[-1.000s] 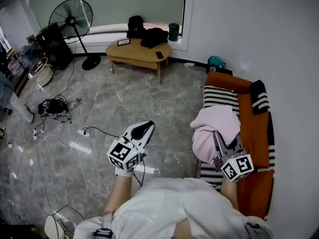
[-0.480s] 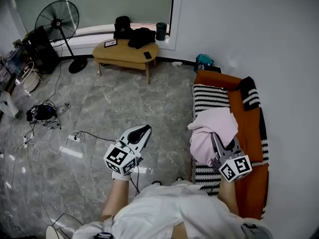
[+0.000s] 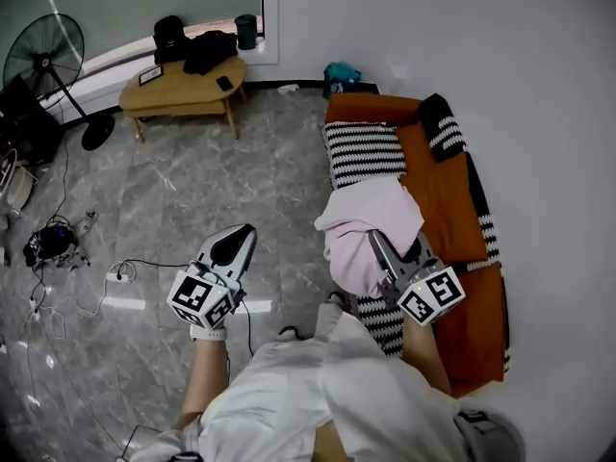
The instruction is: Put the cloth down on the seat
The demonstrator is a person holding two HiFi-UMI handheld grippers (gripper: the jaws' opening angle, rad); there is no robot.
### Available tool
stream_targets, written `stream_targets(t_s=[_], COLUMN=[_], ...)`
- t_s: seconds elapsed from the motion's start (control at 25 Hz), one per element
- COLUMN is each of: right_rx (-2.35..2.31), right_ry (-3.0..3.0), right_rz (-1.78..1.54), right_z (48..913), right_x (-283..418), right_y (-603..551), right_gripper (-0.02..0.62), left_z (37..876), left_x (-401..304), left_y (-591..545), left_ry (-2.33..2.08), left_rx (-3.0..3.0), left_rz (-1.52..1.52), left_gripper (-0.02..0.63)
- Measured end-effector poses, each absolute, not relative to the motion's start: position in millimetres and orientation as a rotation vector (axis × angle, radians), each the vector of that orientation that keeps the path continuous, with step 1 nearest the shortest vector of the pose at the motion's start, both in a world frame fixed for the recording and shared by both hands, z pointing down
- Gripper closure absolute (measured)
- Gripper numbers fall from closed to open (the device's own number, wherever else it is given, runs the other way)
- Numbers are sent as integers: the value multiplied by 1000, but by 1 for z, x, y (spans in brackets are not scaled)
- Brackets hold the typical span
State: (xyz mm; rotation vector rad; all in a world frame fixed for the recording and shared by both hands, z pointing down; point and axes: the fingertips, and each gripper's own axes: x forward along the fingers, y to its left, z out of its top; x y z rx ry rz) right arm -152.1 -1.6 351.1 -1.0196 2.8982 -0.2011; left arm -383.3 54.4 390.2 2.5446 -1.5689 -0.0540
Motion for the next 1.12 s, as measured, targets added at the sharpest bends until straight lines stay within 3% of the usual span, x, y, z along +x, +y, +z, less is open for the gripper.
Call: stream_targets(t_s=[0.4, 1.12], right_rx=[-969, -1177], right_ry=[2977, 2989], right_rz=[-263, -426], right_z=[380, 500], right_x=[-88, 131], right_y=[-86, -243], right_gripper=[440, 439], left_z=[374, 447], left_x=[-289, -61], left_y=[-54, -211], left_ry=[-1439, -1113], left_rx=[2628, 2694], left_rz=[-34, 166], left_gripper=[568, 572])
